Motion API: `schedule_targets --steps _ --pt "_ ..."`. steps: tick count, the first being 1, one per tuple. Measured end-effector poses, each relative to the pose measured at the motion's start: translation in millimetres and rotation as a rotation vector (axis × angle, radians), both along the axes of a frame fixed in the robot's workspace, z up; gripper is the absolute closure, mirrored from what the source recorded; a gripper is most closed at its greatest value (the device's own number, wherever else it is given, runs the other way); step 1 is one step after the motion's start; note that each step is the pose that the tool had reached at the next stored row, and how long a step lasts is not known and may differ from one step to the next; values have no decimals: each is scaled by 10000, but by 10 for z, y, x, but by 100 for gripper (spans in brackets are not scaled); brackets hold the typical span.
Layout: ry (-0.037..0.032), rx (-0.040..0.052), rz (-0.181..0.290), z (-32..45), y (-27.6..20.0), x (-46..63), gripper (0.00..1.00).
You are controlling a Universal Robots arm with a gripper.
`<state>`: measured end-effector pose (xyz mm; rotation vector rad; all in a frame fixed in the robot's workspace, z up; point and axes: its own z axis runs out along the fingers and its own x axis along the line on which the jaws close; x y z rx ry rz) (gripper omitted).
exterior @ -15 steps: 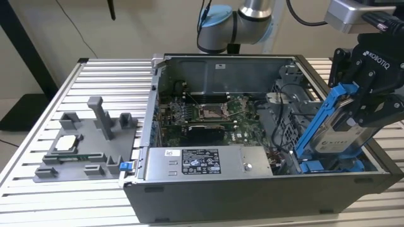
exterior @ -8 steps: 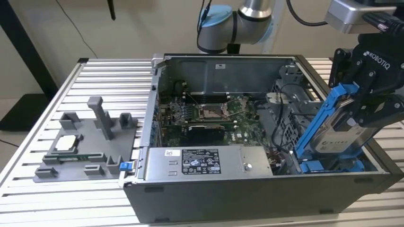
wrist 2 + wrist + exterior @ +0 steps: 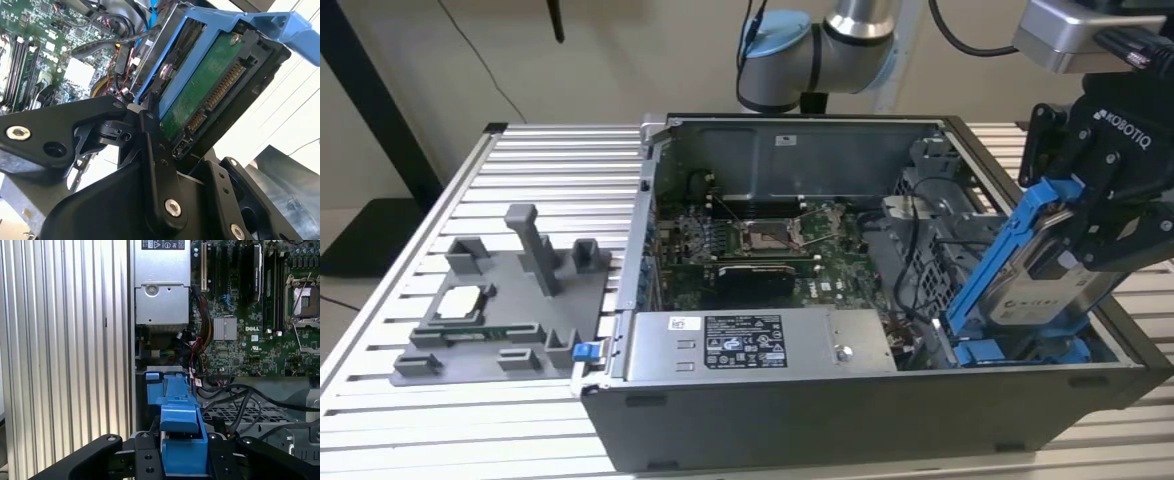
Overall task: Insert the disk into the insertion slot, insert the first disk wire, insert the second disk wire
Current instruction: 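Insert the disk into the insertion slot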
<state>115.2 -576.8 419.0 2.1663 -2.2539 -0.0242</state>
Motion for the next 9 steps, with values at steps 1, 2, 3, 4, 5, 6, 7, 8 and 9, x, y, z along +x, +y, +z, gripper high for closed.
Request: schedule_targets --steps 1,2,3,4,5,6,7,8,9 --pt "0 0 0 0 0 1 100" --pt "0 0 0 -1 -4 1 100" --pt "0 5 2 -8 -4 1 100" --pt "0 6 4 -13 -5 1 100" --pt "0 9 8 -16 -5 1 100" --pt "0 17 12 -22 -6 1 100" --pt "0 27 18 -27 -6 1 100" --pt "0 35 24 -30 -7 1 100" --pt "0 43 32 -34 -7 1 100"
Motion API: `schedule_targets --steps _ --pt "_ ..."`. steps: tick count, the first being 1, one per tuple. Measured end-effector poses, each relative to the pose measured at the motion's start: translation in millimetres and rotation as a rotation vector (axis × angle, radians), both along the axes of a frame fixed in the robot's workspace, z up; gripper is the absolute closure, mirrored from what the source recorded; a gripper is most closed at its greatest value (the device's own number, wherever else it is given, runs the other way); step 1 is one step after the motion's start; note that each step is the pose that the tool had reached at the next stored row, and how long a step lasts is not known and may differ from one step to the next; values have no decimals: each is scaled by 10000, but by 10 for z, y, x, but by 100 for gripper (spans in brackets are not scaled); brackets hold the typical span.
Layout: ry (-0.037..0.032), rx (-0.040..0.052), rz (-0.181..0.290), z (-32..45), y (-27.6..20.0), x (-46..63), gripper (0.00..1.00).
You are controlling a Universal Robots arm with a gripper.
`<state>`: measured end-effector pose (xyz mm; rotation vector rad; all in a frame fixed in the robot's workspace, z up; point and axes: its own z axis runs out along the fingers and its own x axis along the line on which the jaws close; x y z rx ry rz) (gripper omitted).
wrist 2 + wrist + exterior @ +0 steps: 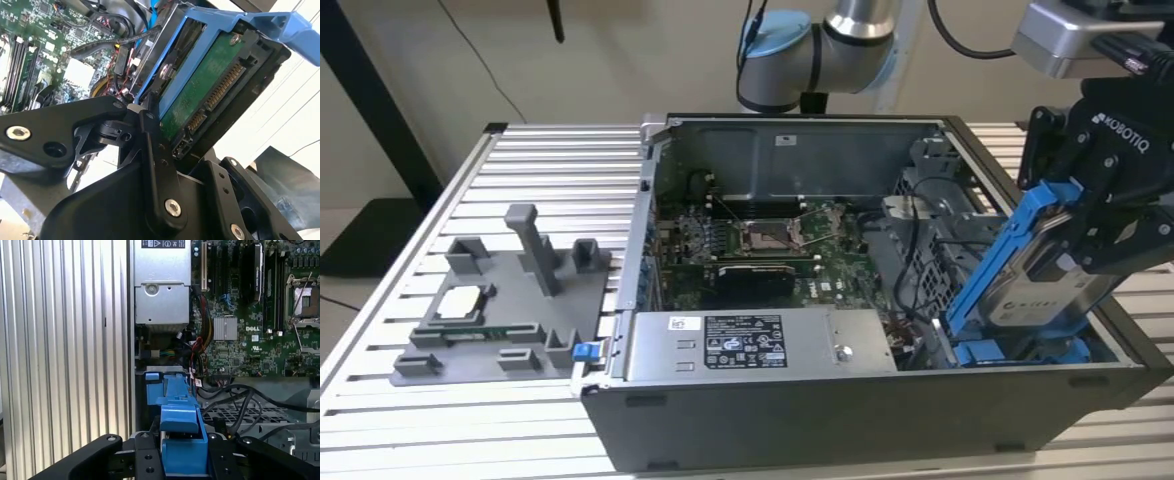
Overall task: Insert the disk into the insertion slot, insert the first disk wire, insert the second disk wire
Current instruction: 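Insert the disk into the insertion slot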
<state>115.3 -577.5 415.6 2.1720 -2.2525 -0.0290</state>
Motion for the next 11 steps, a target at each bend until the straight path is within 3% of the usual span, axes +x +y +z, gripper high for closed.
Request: schedule_targets --steps 11 --pt "0 59 39 -135 0 -4 100"
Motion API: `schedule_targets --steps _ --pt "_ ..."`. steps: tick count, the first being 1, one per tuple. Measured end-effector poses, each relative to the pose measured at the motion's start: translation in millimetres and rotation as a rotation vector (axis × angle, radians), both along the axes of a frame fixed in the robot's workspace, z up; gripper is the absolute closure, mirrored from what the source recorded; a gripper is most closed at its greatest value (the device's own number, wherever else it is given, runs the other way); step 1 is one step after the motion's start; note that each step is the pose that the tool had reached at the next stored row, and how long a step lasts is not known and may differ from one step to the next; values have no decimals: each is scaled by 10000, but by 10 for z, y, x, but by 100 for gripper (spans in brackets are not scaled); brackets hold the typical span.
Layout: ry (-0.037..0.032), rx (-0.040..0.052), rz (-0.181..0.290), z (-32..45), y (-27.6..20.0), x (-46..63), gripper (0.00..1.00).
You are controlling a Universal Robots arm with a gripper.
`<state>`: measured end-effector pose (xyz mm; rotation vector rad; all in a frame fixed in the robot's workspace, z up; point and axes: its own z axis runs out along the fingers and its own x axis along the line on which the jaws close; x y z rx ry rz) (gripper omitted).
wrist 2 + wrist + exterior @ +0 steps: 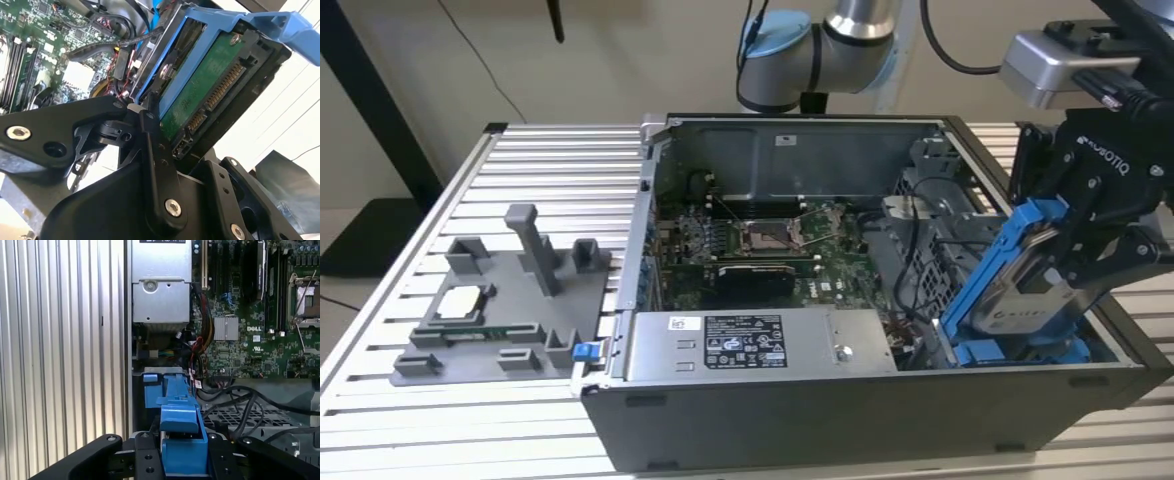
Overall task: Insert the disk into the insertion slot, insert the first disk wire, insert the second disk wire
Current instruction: 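Insert the disk into the insertion slot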
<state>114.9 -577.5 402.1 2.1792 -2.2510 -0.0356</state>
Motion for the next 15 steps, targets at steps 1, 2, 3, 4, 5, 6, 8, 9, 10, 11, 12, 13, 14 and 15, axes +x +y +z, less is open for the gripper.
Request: schedule_targets --steps 1,2,3,4,5,6,8,9,10,11,12,13,14,15 --pt "1 1 1 -14 0 -1 100" --pt "4 0 2 -27 0 -1 100" --pt "5 1 4 -42 0 -1 100" --pt "5 2 4 -57 0 -2 100" --pt "6 2 5 -72 0 -3 100" --pt "5 4 6 -88 0 -4 100" --pt "6 5 7 -117 0 -4 100" --pt "6 6 8 -133 0 -5 100" --pt "5 7 8 -149 0 -5 100" --pt "5 8 8 -163 0 -6 100" --pt "5 9 8 -181 0 -6 100" --pt "6 9 9 -199 0 -6 100" --pt "6 9 10 -217 0 -6 100" --pt "6 9 10 -229 0 -6 100"
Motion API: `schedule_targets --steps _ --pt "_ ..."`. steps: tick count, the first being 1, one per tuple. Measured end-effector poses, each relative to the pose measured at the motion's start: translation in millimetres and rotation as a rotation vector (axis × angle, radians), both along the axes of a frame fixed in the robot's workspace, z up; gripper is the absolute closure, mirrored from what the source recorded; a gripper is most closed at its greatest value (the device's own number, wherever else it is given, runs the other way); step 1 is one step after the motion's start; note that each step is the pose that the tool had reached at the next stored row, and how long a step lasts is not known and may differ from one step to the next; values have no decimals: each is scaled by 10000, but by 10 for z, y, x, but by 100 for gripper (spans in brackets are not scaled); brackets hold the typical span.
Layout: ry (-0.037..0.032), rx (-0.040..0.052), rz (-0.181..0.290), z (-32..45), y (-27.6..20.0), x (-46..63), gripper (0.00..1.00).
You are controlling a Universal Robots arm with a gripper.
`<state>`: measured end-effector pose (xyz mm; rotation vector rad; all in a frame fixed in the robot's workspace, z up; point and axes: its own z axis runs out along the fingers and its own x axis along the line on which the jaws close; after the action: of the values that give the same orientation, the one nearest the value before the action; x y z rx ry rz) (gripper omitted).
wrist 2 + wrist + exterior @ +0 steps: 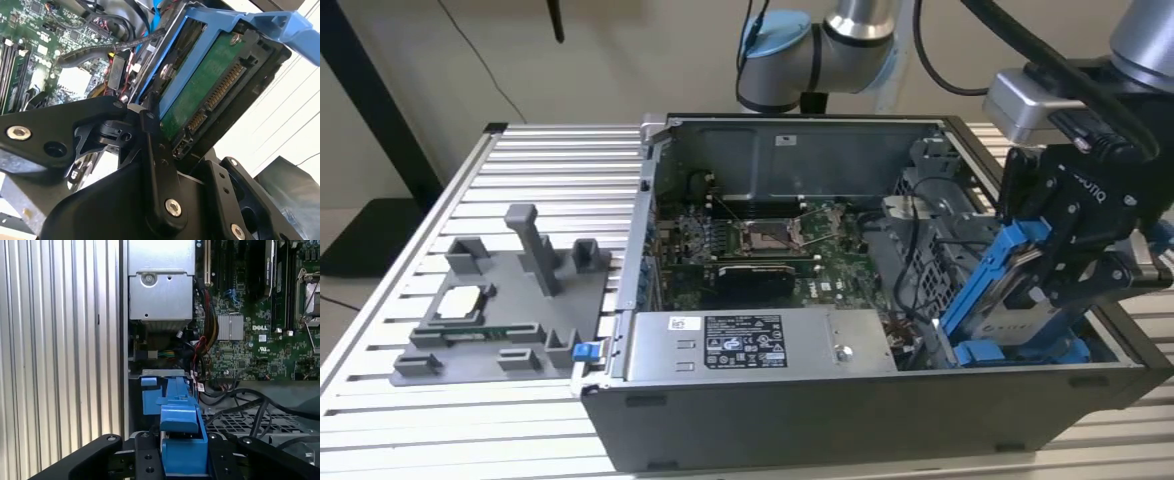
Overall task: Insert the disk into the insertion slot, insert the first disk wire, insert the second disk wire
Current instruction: 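Insert the disk into the insertion slot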
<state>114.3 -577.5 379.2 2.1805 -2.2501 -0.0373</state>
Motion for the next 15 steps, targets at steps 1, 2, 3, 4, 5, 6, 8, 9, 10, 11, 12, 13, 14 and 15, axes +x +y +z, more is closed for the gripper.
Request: schedule_targets --steps 1,2,3,4,5,6,8,9,10,11,12,13,14,15 --pt "0 -1 0 0 0 0 100" --pt "0 -1 0 0 0 0 100" --pt "0 -2 0 0 0 0 100" --pt "0 -2 0 0 0 0 100" --pt "0 -2 0 0 0 0 100" --pt "0 -2 0 0 0 0 100" --pt "1 -2 -1 0 0 0 0" --pt "0 -2 -1 0 0 0 0" --pt "0 -2 -1 0 0 0 0" --pt "0 -2 0 -1 0 0 0" --pt "0 -1 0 -1 0 0 0" --pt "0 -2 -1 2 0 0 0" --pt "0 -2 -1 21 -1 0 0" --pt "0 0 -1 61 0 0 0"
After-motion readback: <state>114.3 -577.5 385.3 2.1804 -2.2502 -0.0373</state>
